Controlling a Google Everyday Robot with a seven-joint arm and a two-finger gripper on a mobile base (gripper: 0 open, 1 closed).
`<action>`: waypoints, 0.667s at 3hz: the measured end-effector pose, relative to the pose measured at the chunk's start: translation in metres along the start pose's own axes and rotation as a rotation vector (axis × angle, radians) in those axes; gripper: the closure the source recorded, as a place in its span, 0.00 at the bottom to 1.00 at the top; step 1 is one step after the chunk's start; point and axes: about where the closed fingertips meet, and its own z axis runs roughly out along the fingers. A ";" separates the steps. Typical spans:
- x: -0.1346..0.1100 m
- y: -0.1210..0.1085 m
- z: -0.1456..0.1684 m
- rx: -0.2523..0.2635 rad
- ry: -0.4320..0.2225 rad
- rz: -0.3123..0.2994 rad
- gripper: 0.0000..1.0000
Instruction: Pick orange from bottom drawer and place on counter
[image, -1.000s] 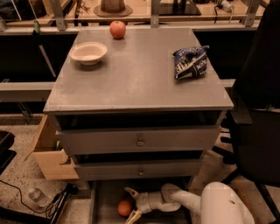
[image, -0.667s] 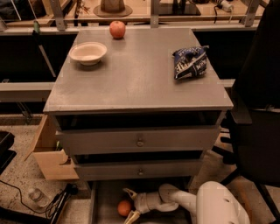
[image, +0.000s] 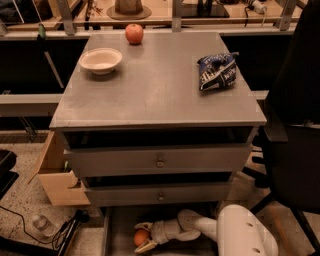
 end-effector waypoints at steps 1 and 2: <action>-0.001 0.001 0.002 -0.003 -0.002 0.001 0.64; -0.001 0.003 0.004 -0.006 -0.004 0.002 0.88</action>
Offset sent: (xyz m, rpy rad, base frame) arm -0.0013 0.0017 0.0000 0.0019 0.0020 0.0018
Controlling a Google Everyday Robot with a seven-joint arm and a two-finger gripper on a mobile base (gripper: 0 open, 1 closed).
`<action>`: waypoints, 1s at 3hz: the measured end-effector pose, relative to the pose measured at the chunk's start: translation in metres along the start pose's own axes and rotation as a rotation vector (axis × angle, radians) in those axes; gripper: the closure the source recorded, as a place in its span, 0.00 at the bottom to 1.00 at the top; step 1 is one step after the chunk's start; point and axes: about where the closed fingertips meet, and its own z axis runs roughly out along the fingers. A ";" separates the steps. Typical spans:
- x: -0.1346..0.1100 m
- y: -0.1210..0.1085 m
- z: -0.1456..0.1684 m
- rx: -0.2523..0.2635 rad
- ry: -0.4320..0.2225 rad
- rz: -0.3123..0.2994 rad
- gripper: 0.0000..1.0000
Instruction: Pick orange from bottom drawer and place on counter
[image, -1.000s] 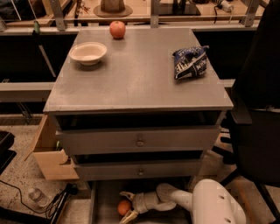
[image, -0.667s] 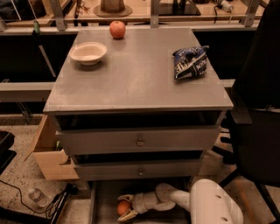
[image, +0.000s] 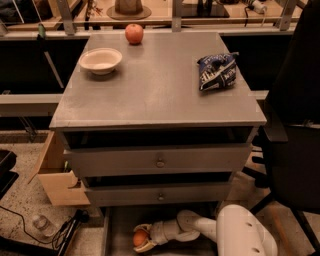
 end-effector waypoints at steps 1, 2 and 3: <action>0.000 0.001 0.002 -0.003 -0.002 0.001 1.00; -0.001 0.002 0.002 -0.004 -0.002 0.001 1.00; -0.015 0.010 -0.012 -0.023 -0.002 0.011 1.00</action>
Offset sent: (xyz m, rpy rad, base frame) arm -0.0015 0.0010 0.0032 -0.0011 0.0004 0.0035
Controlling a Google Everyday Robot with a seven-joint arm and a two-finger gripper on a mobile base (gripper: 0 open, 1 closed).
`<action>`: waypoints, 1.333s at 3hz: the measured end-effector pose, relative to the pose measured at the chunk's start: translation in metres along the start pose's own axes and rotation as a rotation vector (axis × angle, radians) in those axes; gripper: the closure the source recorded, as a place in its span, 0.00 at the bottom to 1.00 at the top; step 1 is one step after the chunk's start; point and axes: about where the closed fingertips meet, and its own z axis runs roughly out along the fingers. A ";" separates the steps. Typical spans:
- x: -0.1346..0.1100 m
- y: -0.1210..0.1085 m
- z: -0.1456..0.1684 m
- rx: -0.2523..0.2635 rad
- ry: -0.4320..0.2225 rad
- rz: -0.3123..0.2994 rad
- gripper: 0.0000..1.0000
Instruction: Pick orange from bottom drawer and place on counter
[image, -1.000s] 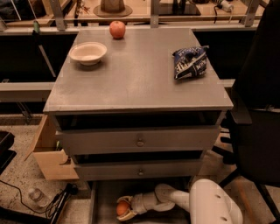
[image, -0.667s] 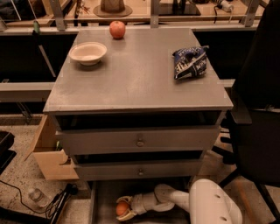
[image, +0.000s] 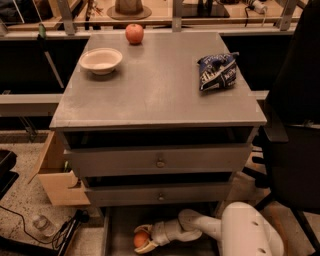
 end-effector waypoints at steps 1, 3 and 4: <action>-0.036 0.028 -0.052 -0.049 -0.028 0.041 1.00; -0.133 0.084 -0.179 -0.035 -0.157 0.142 1.00; -0.178 0.099 -0.222 -0.007 -0.192 0.183 1.00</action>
Offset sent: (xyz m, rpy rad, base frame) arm -0.0746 -0.1571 0.2258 0.1342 0.1535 -0.0410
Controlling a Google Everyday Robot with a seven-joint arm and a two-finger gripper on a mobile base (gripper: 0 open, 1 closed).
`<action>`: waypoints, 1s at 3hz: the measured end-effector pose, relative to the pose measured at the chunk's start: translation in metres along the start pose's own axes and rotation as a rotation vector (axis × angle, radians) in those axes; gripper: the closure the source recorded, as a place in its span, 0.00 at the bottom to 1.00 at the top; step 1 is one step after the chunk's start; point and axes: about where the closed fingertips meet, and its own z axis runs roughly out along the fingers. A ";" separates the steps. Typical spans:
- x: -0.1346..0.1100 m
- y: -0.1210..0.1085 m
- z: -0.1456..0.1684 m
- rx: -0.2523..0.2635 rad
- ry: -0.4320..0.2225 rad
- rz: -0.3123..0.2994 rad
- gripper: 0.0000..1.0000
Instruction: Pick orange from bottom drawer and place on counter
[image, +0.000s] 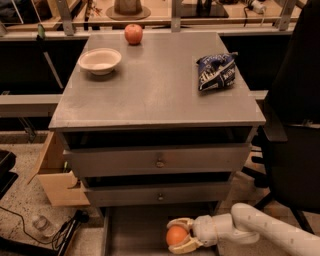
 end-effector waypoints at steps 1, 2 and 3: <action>-0.044 0.020 -0.023 0.020 -0.025 0.002 1.00; -0.044 0.020 -0.023 0.020 -0.025 0.002 1.00; -0.067 0.023 -0.022 0.016 -0.033 0.002 1.00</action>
Offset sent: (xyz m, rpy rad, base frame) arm -0.0072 -0.0106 0.0420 0.0206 0.0038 -0.0201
